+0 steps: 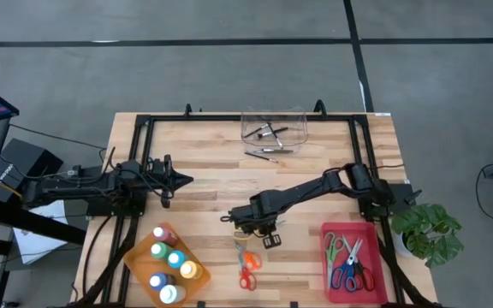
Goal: Pick & Place Paint Supplies
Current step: Put the yellow scissor into the red bin
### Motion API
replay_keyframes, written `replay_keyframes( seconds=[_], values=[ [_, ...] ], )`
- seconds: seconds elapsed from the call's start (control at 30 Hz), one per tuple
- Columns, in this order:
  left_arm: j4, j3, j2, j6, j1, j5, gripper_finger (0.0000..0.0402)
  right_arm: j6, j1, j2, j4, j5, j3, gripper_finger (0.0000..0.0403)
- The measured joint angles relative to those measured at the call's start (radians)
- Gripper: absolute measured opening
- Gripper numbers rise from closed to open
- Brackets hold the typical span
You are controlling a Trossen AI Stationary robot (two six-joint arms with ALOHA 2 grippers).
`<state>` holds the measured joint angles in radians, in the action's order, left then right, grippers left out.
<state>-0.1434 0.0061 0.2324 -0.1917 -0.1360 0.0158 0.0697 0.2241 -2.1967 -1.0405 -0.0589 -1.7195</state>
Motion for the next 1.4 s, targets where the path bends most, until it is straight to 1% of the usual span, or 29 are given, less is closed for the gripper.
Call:
replay_keyframes(
  seconds=[0.2,0.33,0.53,0.63,0.77,1.0,1.1,1.2,1.4],
  values=[
    [0.003,0.000,0.008,0.000,0.000,0.000,0.0000,-0.036,0.004,0.078,-0.008,0.004,-0.002,0.0039],
    [0.002,0.000,0.014,0.000,0.000,0.000,0.0000,-0.090,0.013,0.144,-0.057,0.004,-0.003,0.0039],
    [0.001,0.000,0.014,0.000,0.000,0.000,0.0000,-0.252,0.058,0.242,-0.177,0.006,-0.002,0.0039],
    [0.001,0.000,0.014,0.000,0.000,0.000,0.0000,-0.366,0.100,0.304,-0.197,0.003,0.034,0.0039],
    [0.000,0.000,0.014,0.000,0.000,0.000,0.0000,-0.591,0.159,0.400,-0.213,0.004,0.121,0.0039],
    [0.000,0.000,0.015,0.000,0.000,0.000,0.0000,-1.110,0.284,0.574,-0.222,0.006,0.317,0.0039],
    [0.000,0.000,0.015,0.000,0.000,0.000,0.0000,-1.321,0.360,0.645,-0.228,0.004,0.388,0.0039],
    [0.000,0.000,0.015,0.000,0.000,0.000,0.0000,-1.498,0.446,0.705,-0.234,0.004,0.444,0.0039],
    [0.000,0.000,0.015,0.000,0.000,0.000,0.0000,-1.863,0.620,0.767,-0.239,0.003,0.516,0.0039]
  ],
)
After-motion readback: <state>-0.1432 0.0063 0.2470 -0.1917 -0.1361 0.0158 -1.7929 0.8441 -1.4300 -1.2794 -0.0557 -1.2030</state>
